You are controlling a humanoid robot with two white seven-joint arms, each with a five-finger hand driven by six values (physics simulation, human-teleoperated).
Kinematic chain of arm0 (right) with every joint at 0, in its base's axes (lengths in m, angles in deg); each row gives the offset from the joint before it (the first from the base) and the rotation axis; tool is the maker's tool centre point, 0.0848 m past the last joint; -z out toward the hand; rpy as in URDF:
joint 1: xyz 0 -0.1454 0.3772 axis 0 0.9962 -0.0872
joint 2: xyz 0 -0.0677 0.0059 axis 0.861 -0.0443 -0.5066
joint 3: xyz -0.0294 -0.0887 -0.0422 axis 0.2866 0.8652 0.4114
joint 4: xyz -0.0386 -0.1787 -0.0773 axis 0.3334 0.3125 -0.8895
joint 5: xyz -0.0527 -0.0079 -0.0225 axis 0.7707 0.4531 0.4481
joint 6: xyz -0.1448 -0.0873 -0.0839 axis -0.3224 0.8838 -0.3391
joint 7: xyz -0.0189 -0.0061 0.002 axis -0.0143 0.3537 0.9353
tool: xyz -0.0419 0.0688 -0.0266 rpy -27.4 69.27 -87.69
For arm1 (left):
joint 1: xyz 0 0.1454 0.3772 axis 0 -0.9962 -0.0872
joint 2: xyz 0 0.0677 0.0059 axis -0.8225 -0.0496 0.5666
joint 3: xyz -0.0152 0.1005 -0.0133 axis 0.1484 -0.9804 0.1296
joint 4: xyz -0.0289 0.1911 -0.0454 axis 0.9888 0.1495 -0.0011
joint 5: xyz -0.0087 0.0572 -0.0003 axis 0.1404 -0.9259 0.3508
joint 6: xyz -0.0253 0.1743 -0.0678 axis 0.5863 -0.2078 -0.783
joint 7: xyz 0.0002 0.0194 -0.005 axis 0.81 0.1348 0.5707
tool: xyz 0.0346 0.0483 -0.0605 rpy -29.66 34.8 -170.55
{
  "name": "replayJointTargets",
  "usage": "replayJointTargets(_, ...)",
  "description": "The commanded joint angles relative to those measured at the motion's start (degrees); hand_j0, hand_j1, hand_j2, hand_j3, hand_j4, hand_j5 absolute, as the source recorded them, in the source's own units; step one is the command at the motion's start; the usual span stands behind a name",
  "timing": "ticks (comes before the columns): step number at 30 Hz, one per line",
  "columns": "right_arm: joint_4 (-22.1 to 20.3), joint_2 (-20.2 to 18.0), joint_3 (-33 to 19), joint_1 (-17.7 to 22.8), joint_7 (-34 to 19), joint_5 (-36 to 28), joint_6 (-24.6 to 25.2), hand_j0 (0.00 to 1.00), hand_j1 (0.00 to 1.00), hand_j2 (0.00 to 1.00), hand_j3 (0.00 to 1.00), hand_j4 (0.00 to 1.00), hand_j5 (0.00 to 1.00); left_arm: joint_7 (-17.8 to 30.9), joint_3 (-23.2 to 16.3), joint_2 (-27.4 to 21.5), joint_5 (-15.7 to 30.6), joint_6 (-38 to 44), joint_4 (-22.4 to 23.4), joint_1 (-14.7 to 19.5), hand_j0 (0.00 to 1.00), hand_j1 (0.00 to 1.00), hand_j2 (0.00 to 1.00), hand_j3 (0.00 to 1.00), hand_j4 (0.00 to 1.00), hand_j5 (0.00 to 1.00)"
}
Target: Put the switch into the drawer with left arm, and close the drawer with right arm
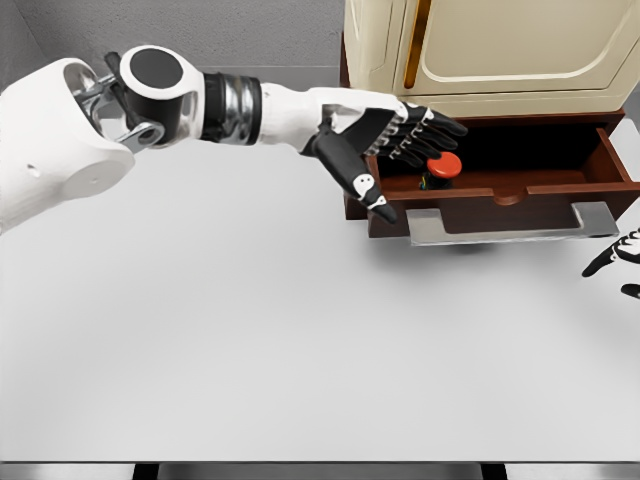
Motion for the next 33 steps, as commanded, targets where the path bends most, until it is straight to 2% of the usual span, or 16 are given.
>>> replayJointTargets(1, 0.0, -0.1, 0.0, 0.1, 0.0, -0.4, 0.2, 0.62, 0.62, 0.62, 0.62, 0.62, 0.62, 0.0, -0.1, 0.9, -0.1, 0.0, 0.9, 0.0, 1.00, 1.00, 1.00, 1.00, 1.00, 1.00)
replayJointTargets(6, 0.0, -0.1, 0.0, 0.0, 0.0, -0.4, 0.2, 0.62, 0.62, 0.62, 0.62, 0.62, 0.62, 0.1, -0.2, 3.1, -0.8, 0.0, 4.1, -0.2, 1.00, 1.00, 1.00, 1.00, 1.00, 1.00)
replayJointTargets(12, 0.0, -0.1, 0.0, 0.0, 0.0, -0.4, 0.2, 0.62, 0.62, 0.62, 0.62, 0.62, 0.62, 0.5, -0.1, 3.2, -0.5, 0.2, 4.4, -0.2, 1.00, 1.00, 1.00, 1.00, 1.00, 1.00)
replayJointTargets(19, 0.0, -0.1, 0.3, 0.0, 0.0, -0.4, 0.2, 0.62, 0.62, 0.62, 0.62, 0.62, 0.62, 0.5, -0.1, 4.7, -0.5, 1.7, 8.9, -0.4, 1.00, 1.00, 1.00, 1.00, 1.00, 1.00)
replayJointTargets(33, 0.0, -0.2, 0.4, 0.2, 0.0, -0.4, 0.2, 0.62, 0.62, 0.62, 0.62, 0.62, 0.62, 0.5, -0.1, 6.9, -0.5, 1.7, 9.4, -1.1, 1.00, 1.00, 1.00, 1.00, 1.00, 1.00)
